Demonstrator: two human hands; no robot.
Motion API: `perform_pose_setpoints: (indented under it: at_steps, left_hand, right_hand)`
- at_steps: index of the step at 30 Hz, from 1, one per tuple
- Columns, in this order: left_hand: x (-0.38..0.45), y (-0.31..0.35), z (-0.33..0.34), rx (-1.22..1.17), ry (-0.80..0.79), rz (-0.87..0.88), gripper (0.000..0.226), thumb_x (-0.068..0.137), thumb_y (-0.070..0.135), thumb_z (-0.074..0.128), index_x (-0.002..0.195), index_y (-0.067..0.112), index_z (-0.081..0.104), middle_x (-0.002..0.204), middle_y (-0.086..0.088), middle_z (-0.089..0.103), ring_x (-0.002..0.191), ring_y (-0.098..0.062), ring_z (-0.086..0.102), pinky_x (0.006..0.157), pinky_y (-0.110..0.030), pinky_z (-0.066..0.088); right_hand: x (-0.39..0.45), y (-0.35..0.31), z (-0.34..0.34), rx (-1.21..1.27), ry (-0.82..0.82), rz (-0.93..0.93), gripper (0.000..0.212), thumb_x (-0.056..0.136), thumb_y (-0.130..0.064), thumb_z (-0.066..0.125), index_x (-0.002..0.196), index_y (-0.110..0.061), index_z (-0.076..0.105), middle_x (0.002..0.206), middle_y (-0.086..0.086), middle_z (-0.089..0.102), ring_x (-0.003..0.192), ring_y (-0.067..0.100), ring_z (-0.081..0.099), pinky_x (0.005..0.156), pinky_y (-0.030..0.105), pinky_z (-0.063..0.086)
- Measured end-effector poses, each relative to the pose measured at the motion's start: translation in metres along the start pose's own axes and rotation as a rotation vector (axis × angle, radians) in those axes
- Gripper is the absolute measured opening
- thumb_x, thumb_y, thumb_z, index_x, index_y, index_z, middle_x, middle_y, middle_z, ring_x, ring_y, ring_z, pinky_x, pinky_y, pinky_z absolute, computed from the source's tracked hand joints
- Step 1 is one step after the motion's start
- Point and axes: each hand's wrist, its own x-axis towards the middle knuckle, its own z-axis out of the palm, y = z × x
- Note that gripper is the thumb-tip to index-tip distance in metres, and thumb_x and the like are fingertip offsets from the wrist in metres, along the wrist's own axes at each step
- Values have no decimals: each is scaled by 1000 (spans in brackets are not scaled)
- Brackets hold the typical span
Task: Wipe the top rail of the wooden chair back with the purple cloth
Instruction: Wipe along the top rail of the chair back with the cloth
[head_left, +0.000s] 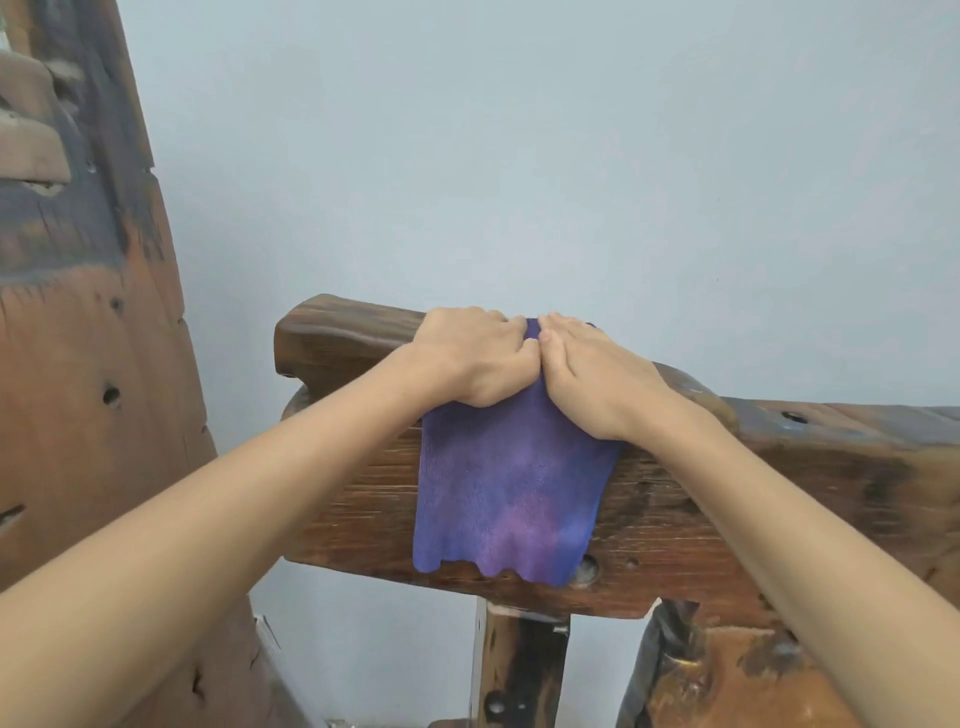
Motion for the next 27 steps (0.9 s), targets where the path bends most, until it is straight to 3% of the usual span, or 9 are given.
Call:
perform_pose_setpoints:
  at_steps: [3, 6, 8, 10, 14, 17, 19, 23, 27]
  left_hand:
    - [7, 5, 3, -22, 2, -15, 41, 98, 40, 17, 103, 19, 51, 132, -1, 61, 124, -25, 56, 89, -44, 38]
    - [27, 2, -4, -93, -129, -52, 51, 99, 40, 16, 129, 20, 52, 147, -1, 53, 134, -25, 49, 103, -44, 36]
    - [38, 5, -8, -140, -229, -53, 60, 101, 38, 14, 151, 17, 39, 161, -3, 38, 147, -24, 36, 118, -43, 27]
    - [43, 9, -11, -168, -272, -43, 59, 103, 31, 13, 153, 10, 37, 162, -9, 36, 148, -25, 34, 121, -40, 24]
    - [41, 14, -11, -138, -250, -79, 61, 102, 36, 14, 156, 13, 31, 164, -8, 31, 150, -26, 31, 121, -43, 23]
    - [26, 23, -4, -70, -161, -54, 67, 99, 44, 14, 160, 18, 21, 167, -2, 24, 152, -23, 27, 120, -47, 24]
    - [17, 30, 2, -43, -87, -20, 66, 99, 42, 15, 158, 16, 25, 166, -2, 27, 152, -20, 27, 117, -47, 27]
    - [24, 33, 6, -40, -78, -20, 63, 101, 39, 14, 158, 15, 26, 167, -1, 24, 153, -17, 23, 117, -47, 25]
    - [51, 35, 0, -117, -150, -6, 61, 103, 36, 10, 154, 16, 36, 163, -1, 34, 149, -20, 31, 119, -47, 24]
  right_hand:
    - [-2, 6, 2, 6, 15, 23, 57, 108, -34, 13, 157, -11, 33, 167, 4, 27, 155, 15, 19, 124, 35, 16]
    - [24, 10, -7, 83, -102, 69, 54, 109, -29, 13, 148, -6, 43, 160, 13, 38, 149, 22, 29, 121, 33, 20]
    - [39, 12, -12, 95, -164, 116, 53, 109, -25, 12, 144, -7, 48, 156, 15, 43, 144, 26, 37, 119, 38, 25]
    - [46, 14, -16, 83, -181, 149, 54, 110, -24, 13, 145, -4, 48, 156, 18, 43, 143, 30, 40, 117, 38, 27]
    - [33, 15, -15, 108, -151, 130, 52, 110, -23, 14, 145, -1, 45, 157, 20, 41, 144, 29, 38, 115, 34, 27]
    - [11, 27, -11, 75, -142, 105, 60, 109, -34, 12, 162, -6, 16, 170, 8, 15, 156, 20, 16, 123, 34, 13]
    - [-2, 36, -9, 51, -125, 87, 63, 108, -39, 13, 163, -9, 8, 171, 5, 10, 156, 20, 15, 124, 35, 12]
    - [3, 46, -9, 47, -150, 106, 64, 106, -40, 15, 162, -10, 16, 170, 6, 18, 154, 23, 23, 121, 37, 20]
    - [27, 50, -13, 60, -225, 143, 59, 108, -33, 8, 158, -11, 32, 163, 12, 34, 148, 28, 34, 120, 38, 23]
